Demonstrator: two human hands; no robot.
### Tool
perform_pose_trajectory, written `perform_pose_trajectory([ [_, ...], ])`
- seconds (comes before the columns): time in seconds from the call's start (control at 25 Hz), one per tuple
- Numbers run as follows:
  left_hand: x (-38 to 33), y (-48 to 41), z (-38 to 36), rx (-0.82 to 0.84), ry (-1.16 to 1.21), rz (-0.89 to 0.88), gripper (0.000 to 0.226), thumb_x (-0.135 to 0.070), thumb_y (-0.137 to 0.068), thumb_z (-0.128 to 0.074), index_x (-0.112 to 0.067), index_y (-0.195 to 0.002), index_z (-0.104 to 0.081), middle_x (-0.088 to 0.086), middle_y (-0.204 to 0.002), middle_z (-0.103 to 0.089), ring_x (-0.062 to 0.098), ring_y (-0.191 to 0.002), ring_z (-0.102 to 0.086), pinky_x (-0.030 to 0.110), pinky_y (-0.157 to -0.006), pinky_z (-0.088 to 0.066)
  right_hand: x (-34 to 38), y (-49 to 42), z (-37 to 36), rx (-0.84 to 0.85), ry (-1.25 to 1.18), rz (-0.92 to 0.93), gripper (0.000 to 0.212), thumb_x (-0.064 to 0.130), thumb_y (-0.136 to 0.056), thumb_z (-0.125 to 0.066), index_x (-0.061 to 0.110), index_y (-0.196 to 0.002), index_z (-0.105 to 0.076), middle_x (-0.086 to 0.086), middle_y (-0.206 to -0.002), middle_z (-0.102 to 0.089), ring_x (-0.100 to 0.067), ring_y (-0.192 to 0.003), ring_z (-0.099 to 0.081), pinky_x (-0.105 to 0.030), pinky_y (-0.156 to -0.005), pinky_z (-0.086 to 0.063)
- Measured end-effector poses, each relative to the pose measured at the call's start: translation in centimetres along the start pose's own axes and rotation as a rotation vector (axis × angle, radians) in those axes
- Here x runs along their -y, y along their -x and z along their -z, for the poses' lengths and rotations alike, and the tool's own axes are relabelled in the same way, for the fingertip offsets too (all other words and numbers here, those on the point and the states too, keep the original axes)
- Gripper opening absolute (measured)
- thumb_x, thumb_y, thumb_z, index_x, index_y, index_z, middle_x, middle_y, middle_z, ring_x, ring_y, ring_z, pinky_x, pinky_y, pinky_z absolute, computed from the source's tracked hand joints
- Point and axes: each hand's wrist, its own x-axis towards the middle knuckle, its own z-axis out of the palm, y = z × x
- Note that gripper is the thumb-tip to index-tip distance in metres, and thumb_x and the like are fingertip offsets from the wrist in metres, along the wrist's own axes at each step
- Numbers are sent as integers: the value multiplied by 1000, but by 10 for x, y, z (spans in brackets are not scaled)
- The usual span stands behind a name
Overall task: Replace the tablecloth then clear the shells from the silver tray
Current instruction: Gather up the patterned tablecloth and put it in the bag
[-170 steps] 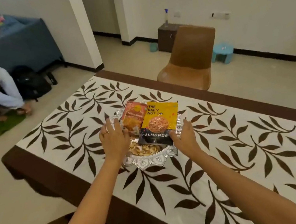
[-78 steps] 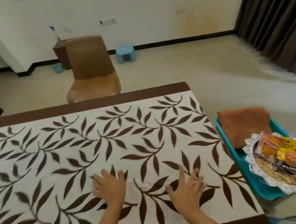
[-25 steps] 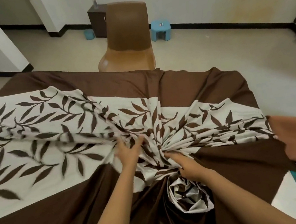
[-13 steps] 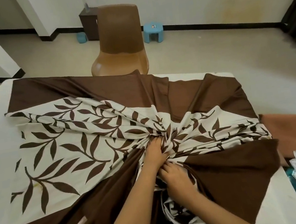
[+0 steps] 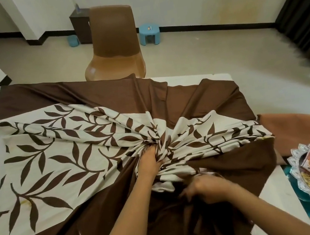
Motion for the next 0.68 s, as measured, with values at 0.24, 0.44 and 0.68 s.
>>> perform_pose_trajectory([
  [0.24,-4,21,-12,-119,18,129,58,-7,-86,-53,-24,-140,-39,2,-132,-53,24,-121,-51,37,-98,-45,5,1,7,-861,-249,-885,16,14,-81,-58,18,-93,-67,0,-97,-65,-25,-104,-53,-38,-93,-36],
  [0.44,-5,39,-7,-24,97,213,92,-3,-84,-58,-34,-152,-4,1,-107,-64,21,-93,-62,30,-81,-50,32,-15,-15,-1212,-1209,-1468,97,52,-74,-73,7,-142,-22,-21,-149,-20,-38,-137,-22,-49,-109,-31],
  [0.68,-14,63,7,155,101,-145,46,-4,-72,-45,-25,-104,-70,-9,-107,-69,4,-106,-55,24,-81,-44,-21,-37,25,-1358,-1313,-1086,105,40,-60,-87,4,-137,-27,-1,-133,-40,-17,-124,-44,-19,-93,-40],
])
